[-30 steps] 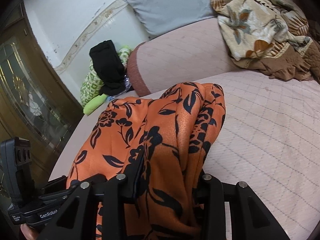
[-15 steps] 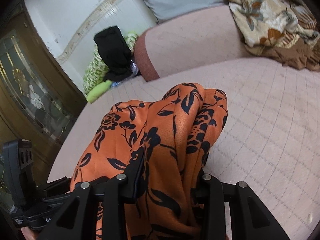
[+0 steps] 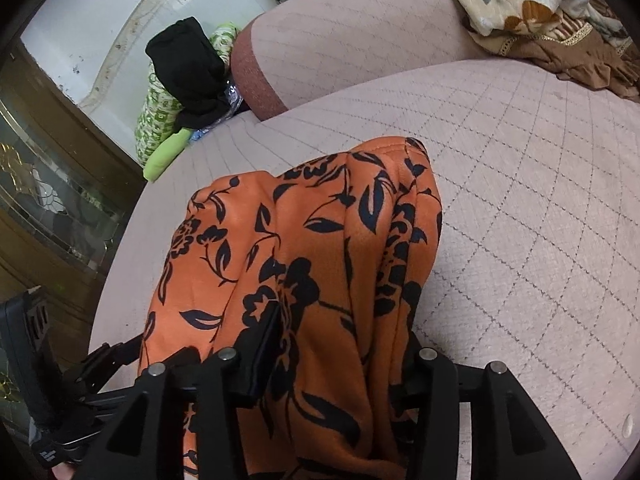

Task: Fold small clothes
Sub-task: 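Smooth the folded bundle with both grippers into a square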

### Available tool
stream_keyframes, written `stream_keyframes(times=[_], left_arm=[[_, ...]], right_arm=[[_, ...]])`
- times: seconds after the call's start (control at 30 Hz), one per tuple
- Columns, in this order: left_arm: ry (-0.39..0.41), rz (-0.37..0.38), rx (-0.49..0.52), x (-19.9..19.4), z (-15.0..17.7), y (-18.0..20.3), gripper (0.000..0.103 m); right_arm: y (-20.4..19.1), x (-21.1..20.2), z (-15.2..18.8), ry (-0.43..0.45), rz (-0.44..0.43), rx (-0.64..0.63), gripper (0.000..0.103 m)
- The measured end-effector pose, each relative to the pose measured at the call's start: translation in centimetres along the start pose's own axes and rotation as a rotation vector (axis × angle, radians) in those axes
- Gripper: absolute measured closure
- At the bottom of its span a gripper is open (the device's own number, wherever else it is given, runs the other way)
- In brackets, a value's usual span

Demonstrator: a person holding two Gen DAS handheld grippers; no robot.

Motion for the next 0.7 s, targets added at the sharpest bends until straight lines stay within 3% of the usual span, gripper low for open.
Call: stream_keyframes(times=[0.17,0.33,0.4,0.47,0.5,0.7], left_arm=[[0.039,-0.033,-0.016,-0.5,-0.8,-1.0,0.027],[0.055,-0.044,-0.040,-0.4,-1.4,-1.8,0.025],[0.058,-0.051,-0.046,0.0,-1.9,-2.1,0.025],[0.060,-0.056,-0.050,0.2,-2.3,-2.1,0.025],[0.059,-0.057,-0.051,0.3,-2.4,-2.0,0.025],[0.042,-0.061,-0.056,1.7,-3.1,-1.8,0.018]], right_arm=[[0.5,-1.6,-1.0,0.030,0.002,0.016,0.047],[1.3,-4.3,-2.5,0.171,0.030,0.027,0.047],[0.6,-4.9,-3.2,0.227,0.041,-0.025,0.047],[-0.7,-5.0,-3.5,0.260,0.032,-0.089,0.055],[-1.2,-5.0,-3.6,0.269,0.030,-0.106,0.069],[-2.2,-2.3,-3.2,0.189,0.046,-0.131,0.072]])
Point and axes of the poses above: each gripper's, at about its wrist camera, not at the fingertips, and x roughly the way its jaws point, y to its right, z to its underside, the point moved 5 cm from there along x, roughly the way its jaws point, and after that the axes turned 13 degrees about -z, right-handed, at the moved point
